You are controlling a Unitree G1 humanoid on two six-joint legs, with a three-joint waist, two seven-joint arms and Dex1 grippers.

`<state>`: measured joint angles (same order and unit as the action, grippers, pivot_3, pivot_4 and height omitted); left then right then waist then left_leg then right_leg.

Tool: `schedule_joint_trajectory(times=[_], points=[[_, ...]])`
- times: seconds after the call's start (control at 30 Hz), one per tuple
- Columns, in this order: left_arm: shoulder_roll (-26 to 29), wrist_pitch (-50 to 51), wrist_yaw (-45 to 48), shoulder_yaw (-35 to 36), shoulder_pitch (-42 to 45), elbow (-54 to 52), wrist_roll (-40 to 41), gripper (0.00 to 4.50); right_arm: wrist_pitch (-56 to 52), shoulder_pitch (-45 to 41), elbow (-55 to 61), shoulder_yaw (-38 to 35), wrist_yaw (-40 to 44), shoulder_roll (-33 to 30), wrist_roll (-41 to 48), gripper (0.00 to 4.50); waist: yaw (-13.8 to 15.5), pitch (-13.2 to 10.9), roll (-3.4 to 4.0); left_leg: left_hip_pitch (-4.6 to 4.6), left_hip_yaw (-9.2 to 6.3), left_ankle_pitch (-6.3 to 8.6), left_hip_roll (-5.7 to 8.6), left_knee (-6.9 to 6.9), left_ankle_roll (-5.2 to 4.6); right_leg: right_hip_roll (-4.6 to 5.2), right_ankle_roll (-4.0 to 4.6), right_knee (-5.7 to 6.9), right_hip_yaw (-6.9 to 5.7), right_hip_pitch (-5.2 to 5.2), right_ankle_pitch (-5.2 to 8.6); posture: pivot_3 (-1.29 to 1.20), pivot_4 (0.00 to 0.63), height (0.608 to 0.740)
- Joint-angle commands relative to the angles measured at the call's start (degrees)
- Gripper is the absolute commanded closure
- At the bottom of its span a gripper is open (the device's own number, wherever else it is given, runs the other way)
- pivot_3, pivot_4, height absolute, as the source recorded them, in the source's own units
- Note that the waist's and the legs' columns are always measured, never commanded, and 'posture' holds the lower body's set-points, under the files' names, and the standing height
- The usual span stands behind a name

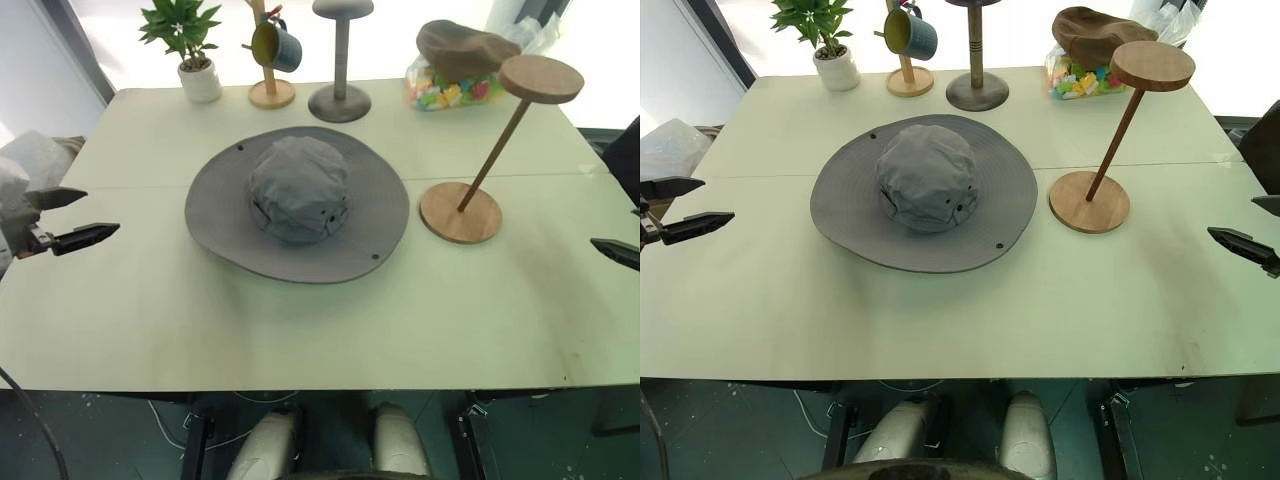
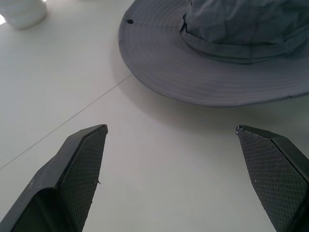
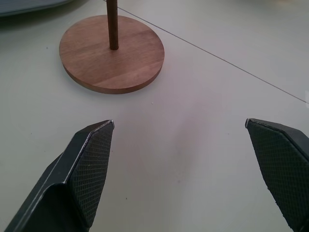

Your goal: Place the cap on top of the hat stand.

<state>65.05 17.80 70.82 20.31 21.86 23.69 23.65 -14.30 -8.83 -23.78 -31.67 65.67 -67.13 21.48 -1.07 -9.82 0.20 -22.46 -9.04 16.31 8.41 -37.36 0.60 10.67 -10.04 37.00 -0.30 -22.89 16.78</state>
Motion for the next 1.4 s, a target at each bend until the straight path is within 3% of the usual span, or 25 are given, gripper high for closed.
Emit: schedule_joint_trajectory(times=[0.03, 0.23, 0.43, 0.7, 0.87, 0.97, 1.2, 1.4], points=[[0.42, -2.27, 0.82, -0.40, 1.14, 0.03, -0.87, 0.04, 0.96, 0.13, 0.45, -2.43, 0.09, -1.06, 0.37, 0.00, 0.02, 0.00, 0.00, 0.00, 0.00, 0.00, 0.00, 0.00, 0.00, 0.00, 0.00, 0.00, 0.00, 0.00, 0.00, 0.00, 0.150, 0.740], [-0.69, -3.12, -0.24, -2.17, 4.17, 0.78, -1.83, 0.04, 2.67, 0.65, 0.31, -2.62, -0.64, -0.62, -0.04, 0.00, 0.04, 0.00, 0.00, 0.00, 0.02, -0.01, 0.00, -0.01, 0.01, 0.00, 0.01, 0.00, 0.01, 0.00, -0.01, 0.00, 0.150, 0.740], [-2.08, -2.02, 1.81, -4.54, 7.87, -3.24, -0.67, 0.04, -3.48, 1.90, 4.40, -4.92, 2.49, -1.55, 3.79, 0.00, 0.04, 0.00, 0.00, 0.00, 0.03, -0.04, 0.00, -0.01, 0.05, 0.00, 0.01, 0.01, 0.01, 0.01, -0.01, 0.00, 0.150, 0.740], [-5.06, -5.46, 6.84, -12.30, 7.87, -17.90, -2.13, 0.04, -19.14, 12.50, 29.99, -14.97, 6.92, 0.50, 13.25, 0.00, 0.28, -0.01, -0.04, -0.02, 0.05, -0.04, -0.04, -0.05, 0.06, -0.01, 0.02, 0.00, 0.02, 0.02, -0.02, 0.00, 0.150, 0.740], [-3.86, -8.88, 11.57, -15.97, 7.43, -25.29, -2.69, 0.04, -28.18, 19.64, 45.25, -20.33, 8.30, 2.98, 19.36, 0.00, 0.47, -0.10, -0.19, -0.04, 0.11, -0.04, -0.09, -0.07, 0.05, -0.03, 0.05, -0.04, 0.02, 0.03, -0.04, 0.00, 0.150, 0.740], [-3.59, -20.99, 13.28, -19.96, 4.50, -28.11, -9.39, 0.04, -32.34, 23.03, 54.69, -22.70, 7.42, 5.55, 24.17, 0.00, 0.48, -0.11, -0.22, -0.02, 0.14, -0.03, -0.10, -0.09, 0.05, -0.03, 0.07, -0.09, 0.01, 0.09, -0.05, 0.00, 0.150, 0.740], [-10.17, -34.83, 2.55, -27.17, 3.81, -23.60, -23.89, 0.04, -36.88, 24.61, 62.75, -24.32, 1.38, 8.13, 29.46, 0.00, 1.29, -0.14, -0.26, 0.00, 0.21, 0.12, -0.20, -0.11, -0.25, -0.11, 0.30, -0.43, 0.01, 0.20, -0.39, 0.00, 0.150, 0.740], [-20.18, -43.81, -17.22, -30.45, 8.44, -14.36, -38.24, 0.04, -39.26, 24.83, 64.72, -26.54, -1.77, 8.04, 33.66, 0.00, 2.28, -0.17, -0.39, -0.01, 0.20, -0.03, -0.20, -0.17, -0.01, -0.13, 0.20, -0.59, -0.04, 0.34, -0.48, 0.00, 0.150, 0.740]])
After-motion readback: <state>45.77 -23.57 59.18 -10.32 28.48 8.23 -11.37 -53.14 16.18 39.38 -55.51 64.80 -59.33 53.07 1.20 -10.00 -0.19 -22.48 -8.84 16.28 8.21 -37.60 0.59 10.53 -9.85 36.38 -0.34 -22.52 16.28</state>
